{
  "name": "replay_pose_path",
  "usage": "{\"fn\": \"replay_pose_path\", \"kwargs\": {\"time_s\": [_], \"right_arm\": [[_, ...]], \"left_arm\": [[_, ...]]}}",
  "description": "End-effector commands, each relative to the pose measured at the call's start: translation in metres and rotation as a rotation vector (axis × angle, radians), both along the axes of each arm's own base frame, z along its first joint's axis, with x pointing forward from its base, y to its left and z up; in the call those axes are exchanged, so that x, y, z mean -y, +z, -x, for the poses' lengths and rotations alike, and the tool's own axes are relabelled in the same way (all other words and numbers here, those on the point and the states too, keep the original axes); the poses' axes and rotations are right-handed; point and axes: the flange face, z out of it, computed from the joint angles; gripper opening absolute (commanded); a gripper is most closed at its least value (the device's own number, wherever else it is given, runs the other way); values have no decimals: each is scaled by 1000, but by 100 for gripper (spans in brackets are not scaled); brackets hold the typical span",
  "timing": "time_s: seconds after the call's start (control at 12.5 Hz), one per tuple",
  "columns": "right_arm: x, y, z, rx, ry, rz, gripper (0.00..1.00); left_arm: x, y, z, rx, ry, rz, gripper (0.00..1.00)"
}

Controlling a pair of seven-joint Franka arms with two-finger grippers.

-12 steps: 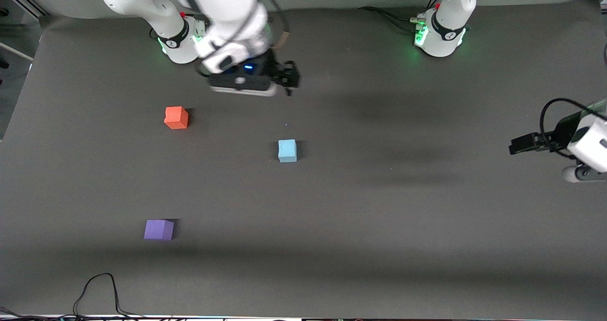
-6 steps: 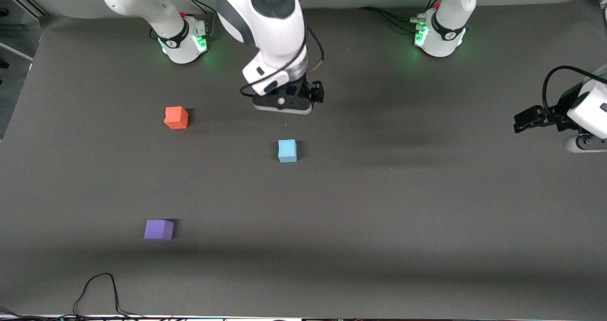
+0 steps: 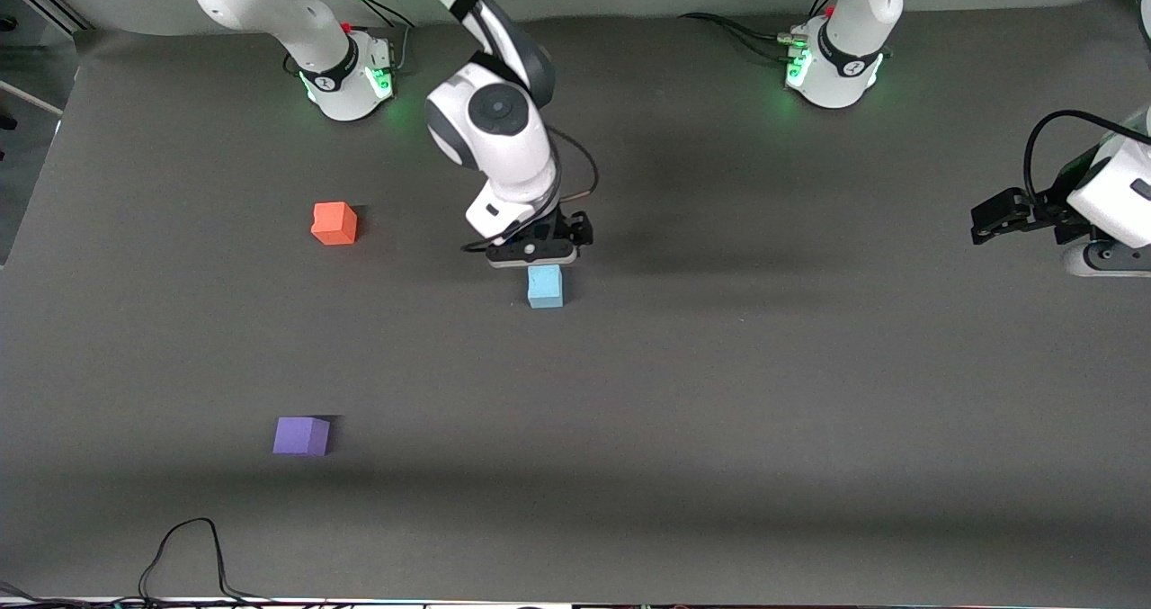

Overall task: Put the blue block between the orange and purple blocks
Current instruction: 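Reach the right gripper over the blue cube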

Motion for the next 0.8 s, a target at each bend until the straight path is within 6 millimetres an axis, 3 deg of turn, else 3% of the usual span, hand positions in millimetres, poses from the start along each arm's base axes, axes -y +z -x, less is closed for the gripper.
{"fn": "replay_pose_path", "kwargs": {"time_s": [0.0,0.16,0.32,0.72], "right_arm": [[20,-45,3,20,45,14,100],[21,-78,1,27,25,8,100],[21,-99,1,22,-1,9,100],[13,-107,0,20,-49,-29,100]], "left_arm": [[-1,11,6,-8,-18,-3,100],[1,9,5,-12,-15,-2,100],[5,8,5,-12,-12,-5,100],[-2,10,6,-13,-16,3,100]]}}
